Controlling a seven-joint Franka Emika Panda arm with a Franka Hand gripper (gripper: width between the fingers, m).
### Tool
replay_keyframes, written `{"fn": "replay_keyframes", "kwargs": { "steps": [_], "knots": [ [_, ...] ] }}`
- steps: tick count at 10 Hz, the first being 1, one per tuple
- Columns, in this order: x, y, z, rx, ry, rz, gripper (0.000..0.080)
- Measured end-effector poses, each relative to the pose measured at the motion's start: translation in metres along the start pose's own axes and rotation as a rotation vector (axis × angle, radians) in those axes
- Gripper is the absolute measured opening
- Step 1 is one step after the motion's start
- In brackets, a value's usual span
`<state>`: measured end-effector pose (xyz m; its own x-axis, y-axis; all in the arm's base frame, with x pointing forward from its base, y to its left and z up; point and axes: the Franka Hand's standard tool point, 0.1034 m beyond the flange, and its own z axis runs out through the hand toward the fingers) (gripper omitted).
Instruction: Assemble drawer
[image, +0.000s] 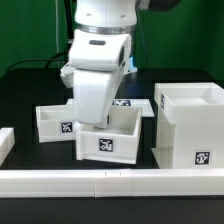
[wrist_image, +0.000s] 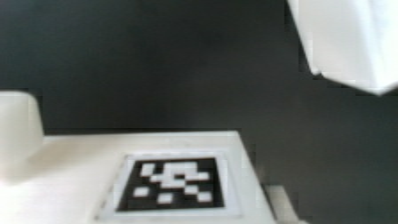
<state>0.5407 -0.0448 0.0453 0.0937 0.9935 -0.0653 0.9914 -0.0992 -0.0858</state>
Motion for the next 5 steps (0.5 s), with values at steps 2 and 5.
{"fn": "replay_keyframes", "kwargs": {
  "steps": [2,5],
  "knots": [
    [-0.001,-0.001,0.002,-0.005,-0.004,-0.019,0.0038],
    [0.003,-0.001,0.012,-0.036,-0.015,-0.073,0.0038]
  ]
}}
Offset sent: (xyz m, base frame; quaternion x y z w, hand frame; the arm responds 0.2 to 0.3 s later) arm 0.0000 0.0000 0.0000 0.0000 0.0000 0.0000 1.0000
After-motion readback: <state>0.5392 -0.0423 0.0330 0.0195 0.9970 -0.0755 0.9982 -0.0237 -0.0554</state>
